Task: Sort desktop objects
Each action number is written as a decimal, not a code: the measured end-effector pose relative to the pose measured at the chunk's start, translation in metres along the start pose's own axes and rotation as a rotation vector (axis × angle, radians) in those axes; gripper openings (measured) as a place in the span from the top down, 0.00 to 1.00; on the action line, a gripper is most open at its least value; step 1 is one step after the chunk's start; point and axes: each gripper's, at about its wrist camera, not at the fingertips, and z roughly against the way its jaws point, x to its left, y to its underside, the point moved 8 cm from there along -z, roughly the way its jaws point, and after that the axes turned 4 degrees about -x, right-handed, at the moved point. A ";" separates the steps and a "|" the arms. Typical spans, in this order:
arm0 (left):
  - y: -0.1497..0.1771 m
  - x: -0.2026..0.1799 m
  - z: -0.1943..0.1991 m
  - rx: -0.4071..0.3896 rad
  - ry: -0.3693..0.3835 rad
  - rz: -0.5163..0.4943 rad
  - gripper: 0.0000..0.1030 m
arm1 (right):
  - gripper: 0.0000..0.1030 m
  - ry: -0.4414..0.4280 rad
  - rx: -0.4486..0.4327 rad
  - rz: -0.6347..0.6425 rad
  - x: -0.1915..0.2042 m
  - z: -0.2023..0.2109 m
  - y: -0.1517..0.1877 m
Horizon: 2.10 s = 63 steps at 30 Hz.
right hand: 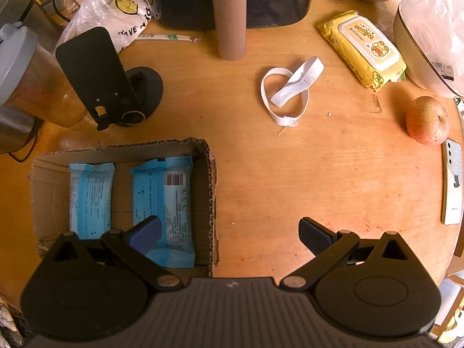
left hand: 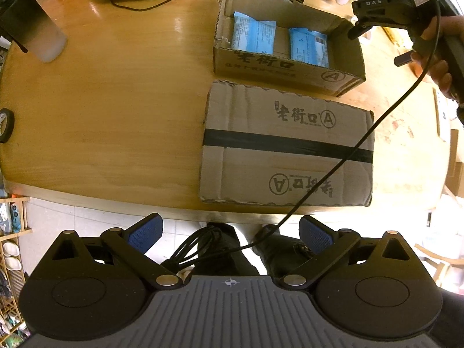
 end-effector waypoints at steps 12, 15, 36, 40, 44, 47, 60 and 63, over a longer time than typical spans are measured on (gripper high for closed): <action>-0.002 0.002 -0.002 0.003 0.001 0.011 0.00 | 0.00 -0.025 0.014 0.008 0.003 0.003 0.013; -0.003 0.002 -0.002 0.002 0.002 0.012 0.00 | 0.00 -0.030 0.018 0.005 0.003 0.004 0.019; -0.011 0.010 -0.006 0.003 0.003 0.038 0.00 | 0.00 -0.081 0.037 0.033 -0.001 0.024 0.089; -0.013 0.010 -0.007 0.000 0.001 0.038 0.00 | 0.00 -0.089 0.045 0.047 0.000 0.027 0.106; -0.014 0.008 -0.008 0.001 0.001 0.032 0.00 | 0.00 -0.098 0.052 0.045 0.000 0.029 0.120; -0.015 0.007 -0.008 0.002 0.002 0.027 0.00 | 0.00 -0.103 0.054 0.041 0.000 0.030 0.130; -0.015 0.006 -0.009 0.003 0.006 0.022 0.00 | 0.00 -0.114 0.075 0.036 -0.001 0.032 0.162; -0.015 0.006 -0.010 0.004 0.005 0.023 0.00 | 0.00 -0.117 0.075 0.028 -0.001 0.033 0.166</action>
